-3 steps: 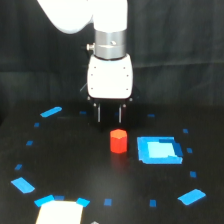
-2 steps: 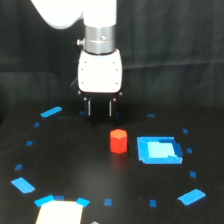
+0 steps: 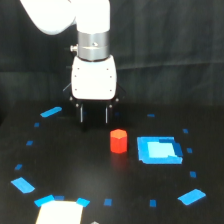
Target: Pick up the red object from the table
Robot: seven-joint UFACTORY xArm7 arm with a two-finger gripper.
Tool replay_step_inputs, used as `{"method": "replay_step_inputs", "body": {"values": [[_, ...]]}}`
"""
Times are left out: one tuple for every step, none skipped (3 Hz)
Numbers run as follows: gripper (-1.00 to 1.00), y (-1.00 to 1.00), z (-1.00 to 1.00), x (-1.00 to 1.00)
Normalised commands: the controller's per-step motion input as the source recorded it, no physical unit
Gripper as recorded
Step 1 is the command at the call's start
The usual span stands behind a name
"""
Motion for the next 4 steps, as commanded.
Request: {"method": "replay_step_inputs", "body": {"values": [[1.0, 0.1, -0.34, 0.49], [1.0, 0.21, -0.76, 1.0], [1.0, -1.0, -0.14, 0.67], [0.91, -0.67, -0.34, 0.23]]}}
